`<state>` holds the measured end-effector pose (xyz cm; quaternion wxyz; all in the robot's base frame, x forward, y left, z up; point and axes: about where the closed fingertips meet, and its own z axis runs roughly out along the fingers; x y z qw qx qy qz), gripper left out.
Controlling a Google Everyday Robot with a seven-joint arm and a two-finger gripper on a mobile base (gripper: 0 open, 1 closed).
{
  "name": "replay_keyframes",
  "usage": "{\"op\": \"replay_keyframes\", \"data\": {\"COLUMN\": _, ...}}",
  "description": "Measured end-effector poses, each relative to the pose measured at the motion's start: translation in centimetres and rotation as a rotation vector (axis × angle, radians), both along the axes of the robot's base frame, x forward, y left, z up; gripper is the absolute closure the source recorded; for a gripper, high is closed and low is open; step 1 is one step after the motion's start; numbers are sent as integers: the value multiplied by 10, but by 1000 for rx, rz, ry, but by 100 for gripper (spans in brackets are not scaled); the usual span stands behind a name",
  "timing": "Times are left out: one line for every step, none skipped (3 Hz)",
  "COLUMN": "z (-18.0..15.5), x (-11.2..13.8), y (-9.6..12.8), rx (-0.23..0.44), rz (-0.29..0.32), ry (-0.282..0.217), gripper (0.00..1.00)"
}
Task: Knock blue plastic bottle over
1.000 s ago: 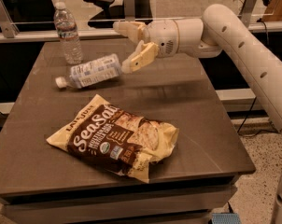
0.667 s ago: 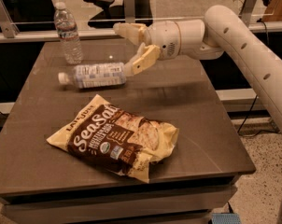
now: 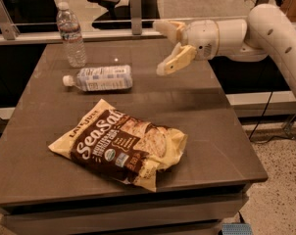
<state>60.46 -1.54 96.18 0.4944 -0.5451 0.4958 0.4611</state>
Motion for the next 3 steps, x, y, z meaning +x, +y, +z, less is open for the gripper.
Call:
{"op": "replay_keyframes", "data": {"z": -5, "x": 24, "y": -57, "rx": -24, "rz": -131, "ry": -15, "gripper": 0}}
{"op": "replay_keyframes", "data": {"z": -9, "x": 39, "y": -105, "rx": -29, "rz": -274, "ry": -3, "gripper": 0}}
{"op": "replay_keyframes", "data": {"z": -8, "x": 40, "y": -103, "rx": -26, "rz": -275, "ry": -4, "gripper": 0}}
